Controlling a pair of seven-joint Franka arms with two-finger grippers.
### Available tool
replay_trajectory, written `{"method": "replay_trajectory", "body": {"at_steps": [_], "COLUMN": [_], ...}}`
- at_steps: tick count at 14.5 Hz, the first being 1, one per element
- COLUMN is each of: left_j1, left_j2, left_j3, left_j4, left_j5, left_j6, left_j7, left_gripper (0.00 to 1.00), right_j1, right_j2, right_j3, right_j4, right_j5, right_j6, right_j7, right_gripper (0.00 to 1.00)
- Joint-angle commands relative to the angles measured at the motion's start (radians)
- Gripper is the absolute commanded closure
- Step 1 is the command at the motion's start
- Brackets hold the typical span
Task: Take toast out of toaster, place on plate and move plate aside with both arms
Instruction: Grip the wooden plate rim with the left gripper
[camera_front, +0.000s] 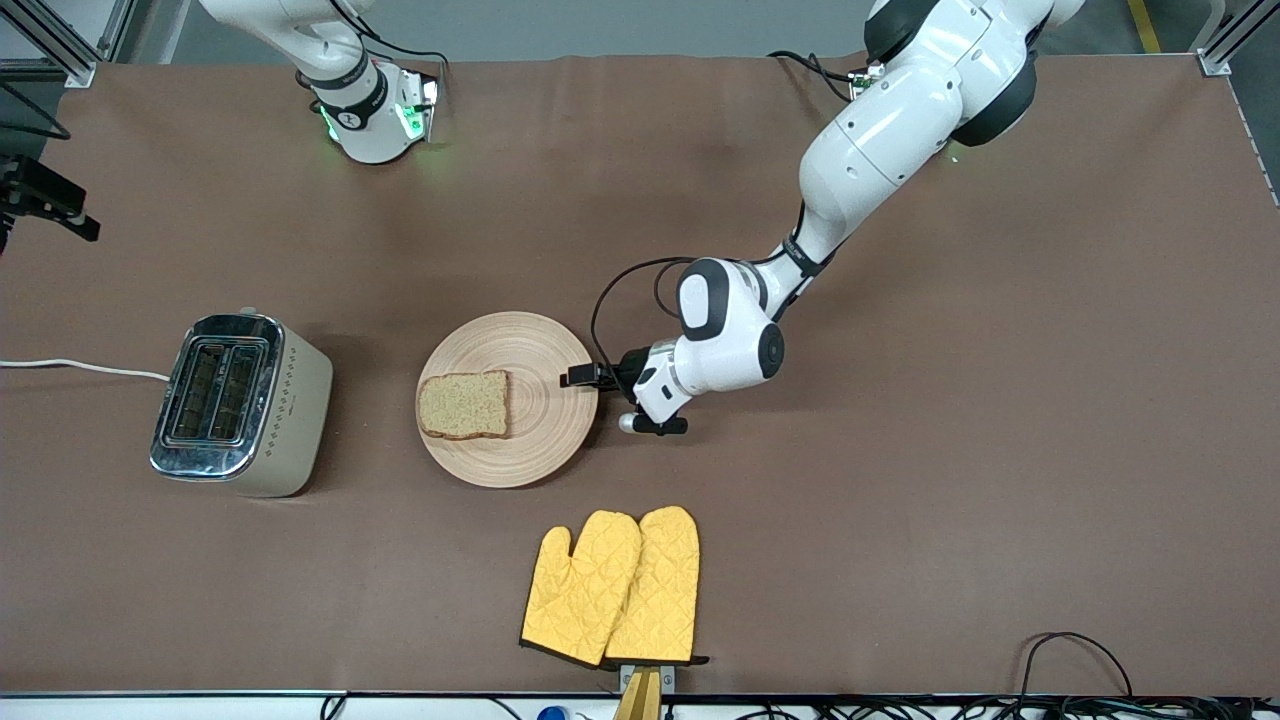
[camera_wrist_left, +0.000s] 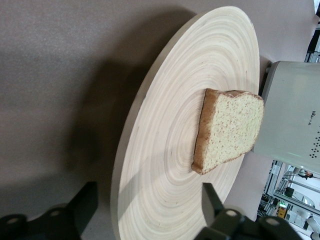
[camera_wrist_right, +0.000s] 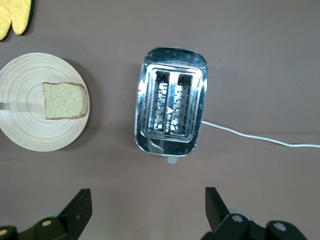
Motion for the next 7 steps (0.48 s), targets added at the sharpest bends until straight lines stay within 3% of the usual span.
{"method": "replay_trajectory", "body": {"at_steps": [1,3,4,7], "left_j1": [-0.018,-0.016,-0.018,-0.01], "left_j2": [0.022,0.032,0.032,0.029], "left_j3": [0.001,0.001,0.001,0.001], "left_j4": [0.032,0.031,0.031,0.026], "left_j5": [-0.028,-0.046,-0.055,-0.083], "left_j6": [0.024,0.047,0.049,0.049], "left_j7": [0.085,0.117,0.123,0.173], "left_gripper": [0.57,0.85,0.94,0.99], "right_j1": [-0.082,-0.089,-0.083,-0.096], "right_j2": [-0.013,-0.008,-0.008,-0.008], "right_j3": [0.15,0.16,0.16,0.137], "right_j4": [-0.017,-0.02,-0.024,-0.027], "right_j5": [-0.025,-0.021,-0.021,-0.021], "right_j6": [0.009,0.009,0.003,-0.005], "right_j7": [0.079,0.082,0.083,0.08], "right_gripper": [0.0,0.0,0.0,0.0]}}
